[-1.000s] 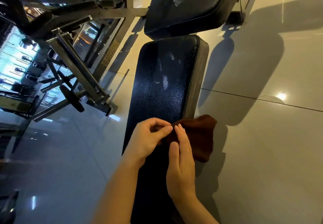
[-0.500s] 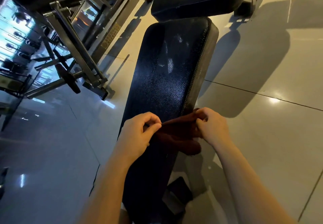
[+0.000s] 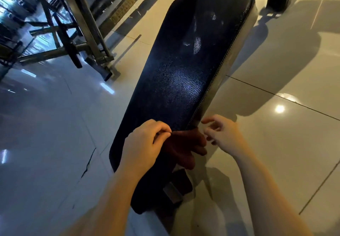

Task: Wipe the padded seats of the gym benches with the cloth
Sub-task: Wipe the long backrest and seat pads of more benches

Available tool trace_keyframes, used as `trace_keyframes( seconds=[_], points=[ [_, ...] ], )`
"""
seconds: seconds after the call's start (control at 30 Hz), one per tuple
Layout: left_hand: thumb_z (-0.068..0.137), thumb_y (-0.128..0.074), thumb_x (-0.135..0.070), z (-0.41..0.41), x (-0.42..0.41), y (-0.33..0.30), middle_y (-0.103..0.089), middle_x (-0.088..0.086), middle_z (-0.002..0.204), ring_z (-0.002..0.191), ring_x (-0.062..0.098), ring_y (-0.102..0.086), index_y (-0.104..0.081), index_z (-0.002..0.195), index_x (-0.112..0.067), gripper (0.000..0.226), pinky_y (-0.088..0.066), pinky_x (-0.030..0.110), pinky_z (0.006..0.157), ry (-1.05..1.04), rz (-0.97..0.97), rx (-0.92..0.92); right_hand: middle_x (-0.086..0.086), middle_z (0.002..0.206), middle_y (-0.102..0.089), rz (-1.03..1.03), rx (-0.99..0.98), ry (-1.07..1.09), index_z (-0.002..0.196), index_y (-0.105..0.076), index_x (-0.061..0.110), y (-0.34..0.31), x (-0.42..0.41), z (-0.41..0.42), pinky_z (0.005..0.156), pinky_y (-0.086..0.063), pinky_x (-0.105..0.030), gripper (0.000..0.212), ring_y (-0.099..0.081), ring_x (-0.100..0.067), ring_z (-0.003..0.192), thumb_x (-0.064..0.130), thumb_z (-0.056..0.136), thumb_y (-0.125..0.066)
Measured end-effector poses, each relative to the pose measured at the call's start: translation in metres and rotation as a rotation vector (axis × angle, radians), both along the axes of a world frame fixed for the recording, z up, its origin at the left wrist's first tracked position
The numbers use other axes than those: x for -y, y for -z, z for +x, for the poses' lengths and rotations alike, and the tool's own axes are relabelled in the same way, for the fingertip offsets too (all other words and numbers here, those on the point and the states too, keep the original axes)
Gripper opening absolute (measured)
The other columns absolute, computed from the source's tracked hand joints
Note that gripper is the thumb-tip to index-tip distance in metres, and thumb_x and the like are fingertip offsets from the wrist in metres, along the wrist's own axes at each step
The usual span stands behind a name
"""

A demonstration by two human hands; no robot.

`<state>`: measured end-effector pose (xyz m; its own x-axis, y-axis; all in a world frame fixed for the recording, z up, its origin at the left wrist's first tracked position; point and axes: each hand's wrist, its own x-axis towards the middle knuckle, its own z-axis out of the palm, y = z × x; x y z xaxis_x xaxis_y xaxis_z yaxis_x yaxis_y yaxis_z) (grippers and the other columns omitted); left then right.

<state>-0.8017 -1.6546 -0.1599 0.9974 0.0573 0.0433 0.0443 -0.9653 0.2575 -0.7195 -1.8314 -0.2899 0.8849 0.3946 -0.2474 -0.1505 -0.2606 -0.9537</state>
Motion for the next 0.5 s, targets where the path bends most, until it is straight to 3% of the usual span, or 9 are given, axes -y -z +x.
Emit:
trace_keyframes(
  seconds=[0.1, 0.17, 0.23, 0.33, 0.4, 0.5],
  points=[
    [0.093, -0.063, -0.026, -0.003, -0.001, 0.000, -0.059, -0.017, 0.088, 0.076, 0.004, -0.059, -0.066, 0.095, -0.026, 0.004, -0.056, 0.034, 0.065, 0.005, 0.009, 0.054, 0.004, 0.098, -0.061, 0.015, 0.015, -0.053, 0.094, -0.056, 0.038, 0.001, -0.007, -0.013, 0.075, -0.050, -0.030, 0.035, -0.060, -0.020, 0.088, 0.006, 0.086, -0.067],
    [0.093, -0.057, -0.031, -0.003, -0.002, -0.002, -0.059, -0.017, 0.089, 0.076, 0.005, -0.058, -0.066, 0.096, -0.026, 0.011, -0.056, 0.033, 0.064, 0.000, 0.020, 0.085, 0.004, 0.100, -0.058, -0.021, 0.055, -0.097, 0.089, -0.055, 0.033, 0.001, -0.012, -0.020, 0.076, -0.042, -0.027, 0.032, -0.054, -0.016, 0.094, 0.005, 0.084, -0.068],
    [0.092, -0.054, -0.033, -0.004, -0.002, -0.004, -0.059, -0.016, 0.088, 0.075, 0.006, -0.058, -0.067, 0.095, -0.025, 0.016, -0.055, 0.033, 0.063, -0.012, 0.025, 0.110, 0.009, 0.092, -0.058, -0.027, 0.067, -0.126, 0.080, -0.053, 0.038, 0.002, -0.015, -0.027, 0.078, -0.045, -0.030, 0.037, -0.055, -0.014, 0.088, 0.004, 0.084, -0.068],
    [0.091, -0.055, -0.031, -0.008, -0.002, -0.010, -0.060, -0.014, 0.088, 0.074, 0.007, -0.058, -0.068, 0.095, -0.022, 0.017, -0.054, 0.030, 0.064, -0.021, 0.024, 0.122, 0.015, 0.073, -0.058, 0.000, 0.048, -0.120, 0.074, -0.054, 0.039, -0.003, -0.012, -0.032, 0.068, -0.043, -0.026, 0.039, -0.056, -0.007, 0.069, 0.005, 0.085, -0.069],
    [0.090, -0.055, -0.031, -0.011, -0.004, -0.015, -0.062, -0.012, 0.087, 0.075, 0.007, -0.059, -0.069, 0.094, -0.021, 0.018, -0.054, 0.028, 0.066, -0.026, 0.014, 0.108, 0.017, 0.068, -0.057, -0.053, 0.134, -0.083, 0.071, -0.052, 0.036, -0.010, -0.005, -0.028, 0.063, -0.039, -0.020, 0.036, -0.055, -0.003, 0.066, 0.008, 0.085, -0.070],
    [0.092, -0.061, -0.026, -0.021, -0.010, -0.024, -0.063, -0.013, 0.083, 0.077, 0.004, -0.060, -0.069, 0.091, -0.024, 0.008, -0.051, 0.017, 0.069, -0.067, -0.036, 0.053, 0.009, 0.078, -0.054, -0.185, 0.402, 0.079, 0.077, -0.055, 0.028, -0.037, 0.007, -0.014, 0.063, -0.030, -0.010, 0.024, -0.049, -0.011, 0.074, 0.008, 0.085, -0.067]
  ],
)
